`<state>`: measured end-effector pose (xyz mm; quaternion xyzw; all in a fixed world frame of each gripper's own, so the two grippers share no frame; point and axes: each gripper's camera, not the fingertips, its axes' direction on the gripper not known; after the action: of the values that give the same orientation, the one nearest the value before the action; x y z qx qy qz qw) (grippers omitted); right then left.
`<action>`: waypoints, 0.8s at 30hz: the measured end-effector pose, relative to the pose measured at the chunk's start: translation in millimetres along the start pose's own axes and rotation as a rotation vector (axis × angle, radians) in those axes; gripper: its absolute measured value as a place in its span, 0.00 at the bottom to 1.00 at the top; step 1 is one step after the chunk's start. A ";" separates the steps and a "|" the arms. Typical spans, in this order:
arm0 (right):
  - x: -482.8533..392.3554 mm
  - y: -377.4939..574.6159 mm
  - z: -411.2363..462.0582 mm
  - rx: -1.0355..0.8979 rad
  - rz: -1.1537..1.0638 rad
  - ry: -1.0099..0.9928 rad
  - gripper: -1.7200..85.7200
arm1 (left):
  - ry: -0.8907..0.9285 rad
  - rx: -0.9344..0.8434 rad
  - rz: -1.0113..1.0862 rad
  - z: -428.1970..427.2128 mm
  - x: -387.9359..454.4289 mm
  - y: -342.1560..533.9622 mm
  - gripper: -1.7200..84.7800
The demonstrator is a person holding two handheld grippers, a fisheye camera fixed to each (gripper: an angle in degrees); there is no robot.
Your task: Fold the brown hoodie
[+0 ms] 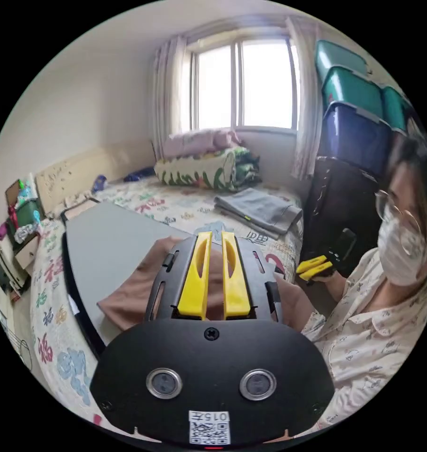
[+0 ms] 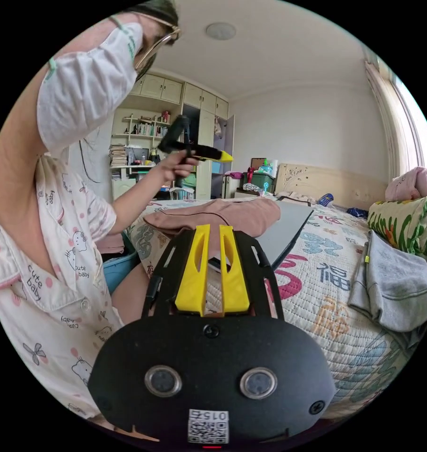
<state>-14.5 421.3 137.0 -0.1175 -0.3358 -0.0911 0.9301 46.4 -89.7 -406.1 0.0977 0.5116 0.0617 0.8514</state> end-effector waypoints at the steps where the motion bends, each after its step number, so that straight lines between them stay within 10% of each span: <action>1: -2.8 -3.5 -3.0 0.004 0.002 -0.020 0.07 | -0.052 0.046 -0.026 -30.8 15.3 34.8 0.05; 8: -39.2 -30.6 -20.1 -0.073 -0.047 0.016 0.08 | -0.267 -0.013 -0.066 -86.6 99.6 170.5 0.12; 24: -96.9 -113.5 -99.4 -0.158 0.081 0.064 0.08 | -0.408 -0.155 0.055 -89.7 88.4 164.7 0.05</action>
<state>-56.2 293.8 18.1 -0.2009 -0.2928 -0.0832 0.9311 7.8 98.0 -485.2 0.0565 0.3196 0.1030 0.9402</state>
